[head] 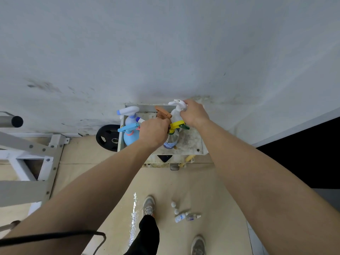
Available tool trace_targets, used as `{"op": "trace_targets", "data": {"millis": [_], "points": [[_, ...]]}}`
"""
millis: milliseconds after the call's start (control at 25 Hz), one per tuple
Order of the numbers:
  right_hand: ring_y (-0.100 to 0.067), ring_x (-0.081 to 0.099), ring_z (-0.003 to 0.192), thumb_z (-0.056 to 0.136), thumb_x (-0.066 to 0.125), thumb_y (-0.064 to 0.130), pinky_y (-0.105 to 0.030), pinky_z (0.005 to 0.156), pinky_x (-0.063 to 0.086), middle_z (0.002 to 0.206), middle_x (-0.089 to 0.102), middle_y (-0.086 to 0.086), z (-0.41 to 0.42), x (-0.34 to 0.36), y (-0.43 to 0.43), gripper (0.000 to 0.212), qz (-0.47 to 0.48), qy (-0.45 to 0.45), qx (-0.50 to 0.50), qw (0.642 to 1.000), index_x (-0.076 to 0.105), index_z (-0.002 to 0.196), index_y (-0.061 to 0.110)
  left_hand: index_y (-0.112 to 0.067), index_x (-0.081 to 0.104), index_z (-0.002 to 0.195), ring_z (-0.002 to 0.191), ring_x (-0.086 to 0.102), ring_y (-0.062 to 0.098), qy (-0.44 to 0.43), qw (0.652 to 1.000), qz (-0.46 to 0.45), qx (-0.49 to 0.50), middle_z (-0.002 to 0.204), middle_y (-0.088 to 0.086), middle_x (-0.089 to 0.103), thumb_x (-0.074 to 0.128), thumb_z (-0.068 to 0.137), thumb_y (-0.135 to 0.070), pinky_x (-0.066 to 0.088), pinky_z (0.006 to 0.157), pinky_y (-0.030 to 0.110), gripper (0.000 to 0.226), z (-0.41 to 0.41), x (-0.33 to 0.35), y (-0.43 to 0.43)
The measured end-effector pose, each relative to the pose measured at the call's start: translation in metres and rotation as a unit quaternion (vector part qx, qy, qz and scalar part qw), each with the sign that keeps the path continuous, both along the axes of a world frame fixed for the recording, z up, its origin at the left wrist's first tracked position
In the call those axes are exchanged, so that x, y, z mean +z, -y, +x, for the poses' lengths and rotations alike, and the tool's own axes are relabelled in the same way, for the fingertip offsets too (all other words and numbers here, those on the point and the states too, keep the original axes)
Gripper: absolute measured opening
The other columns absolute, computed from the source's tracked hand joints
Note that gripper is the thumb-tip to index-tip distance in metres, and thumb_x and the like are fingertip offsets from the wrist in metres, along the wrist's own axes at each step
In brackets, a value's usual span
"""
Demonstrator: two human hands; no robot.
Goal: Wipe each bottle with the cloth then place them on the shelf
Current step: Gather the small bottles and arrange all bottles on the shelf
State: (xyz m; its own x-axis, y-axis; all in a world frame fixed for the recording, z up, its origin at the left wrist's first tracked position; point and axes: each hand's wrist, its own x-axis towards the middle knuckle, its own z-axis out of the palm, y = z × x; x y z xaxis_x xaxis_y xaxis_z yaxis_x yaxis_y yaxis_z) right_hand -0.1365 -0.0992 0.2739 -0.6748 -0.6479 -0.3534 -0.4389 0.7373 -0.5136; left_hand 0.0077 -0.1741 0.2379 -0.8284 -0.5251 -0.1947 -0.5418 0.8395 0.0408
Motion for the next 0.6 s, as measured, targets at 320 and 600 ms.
{"op": "trace_targets", "data": {"millis": [320,600], "points": [[-0.029,0.053,0.127,0.099,0.051,0.028,-0.038,0.100,0.046,0.146,0.051,-0.008,0.018,0.018,-0.103,0.050,0.011,0.051,-0.029,0.998,0.043,0.148,0.018,-0.020,0.057,0.105,0.078,0.063,0.028,-0.045,0.997,-0.014,0.066,0.096,0.001,0.060,0.056,0.093,-0.029,0.053,0.061,0.036,0.015,0.040,0.030,-0.060],[-0.032,0.057,0.118,0.098,0.051,0.022,-0.040,0.100,0.048,0.131,0.060,-0.010,0.063,-0.006,-0.236,0.036,0.047,0.063,-0.010,0.997,0.058,0.130,0.009,-0.019,0.057,0.106,0.087,0.063,0.030,-0.006,0.994,0.033,0.100,0.100,0.003,0.060,0.053,0.092,-0.032,0.047,0.065,0.037,0.020,0.089,0.007,-0.186]]}}
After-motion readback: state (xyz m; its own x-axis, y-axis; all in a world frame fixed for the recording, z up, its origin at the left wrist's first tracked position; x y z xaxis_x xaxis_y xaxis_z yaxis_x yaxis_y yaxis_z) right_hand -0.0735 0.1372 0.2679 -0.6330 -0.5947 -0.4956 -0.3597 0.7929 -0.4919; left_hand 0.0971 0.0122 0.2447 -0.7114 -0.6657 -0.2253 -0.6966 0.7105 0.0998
